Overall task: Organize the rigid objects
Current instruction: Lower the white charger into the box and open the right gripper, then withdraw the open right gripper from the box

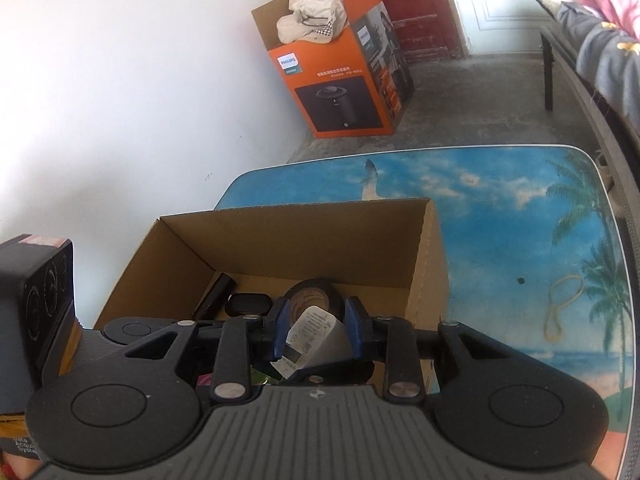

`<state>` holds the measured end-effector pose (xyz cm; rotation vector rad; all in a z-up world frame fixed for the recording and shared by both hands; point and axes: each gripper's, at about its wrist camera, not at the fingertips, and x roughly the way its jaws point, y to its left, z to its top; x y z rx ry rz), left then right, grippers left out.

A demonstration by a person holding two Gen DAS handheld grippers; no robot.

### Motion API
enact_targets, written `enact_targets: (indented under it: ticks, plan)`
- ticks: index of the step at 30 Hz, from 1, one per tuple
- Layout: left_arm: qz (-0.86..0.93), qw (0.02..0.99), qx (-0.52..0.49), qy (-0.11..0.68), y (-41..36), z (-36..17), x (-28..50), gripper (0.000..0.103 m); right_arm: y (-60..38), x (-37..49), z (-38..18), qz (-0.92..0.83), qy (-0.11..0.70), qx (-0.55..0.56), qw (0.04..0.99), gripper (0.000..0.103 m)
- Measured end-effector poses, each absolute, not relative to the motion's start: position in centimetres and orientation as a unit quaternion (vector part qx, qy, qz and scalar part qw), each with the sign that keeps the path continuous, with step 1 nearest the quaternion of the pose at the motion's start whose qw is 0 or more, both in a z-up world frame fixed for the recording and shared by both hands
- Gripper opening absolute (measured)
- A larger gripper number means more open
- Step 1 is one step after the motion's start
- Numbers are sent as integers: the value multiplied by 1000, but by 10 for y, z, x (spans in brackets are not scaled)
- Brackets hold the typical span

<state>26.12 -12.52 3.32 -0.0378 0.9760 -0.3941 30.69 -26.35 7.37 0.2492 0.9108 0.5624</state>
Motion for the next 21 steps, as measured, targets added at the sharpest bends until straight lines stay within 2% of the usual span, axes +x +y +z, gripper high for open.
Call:
enact_targets:
  ticks: [11,13,17,19,21]
  plan:
    - [-204,852,-42,481,-120,30,266,29,-262,306,73,273,429,121,852,33]
    - [-202,857,-40,473,-119,33,263,35,-266,303,76,275,423,128,854,33]
    - [-203,872,-30,445,-116,47,246,56,-277,288,90,279,401,149,860,33]
    - [-209,880,-29,426,-110,58,231,63,-285,274,100,284,384,163,863,33]
    - [-221,886,-31,407,-100,72,210,77,-296,255,111,293,366,181,865,34]
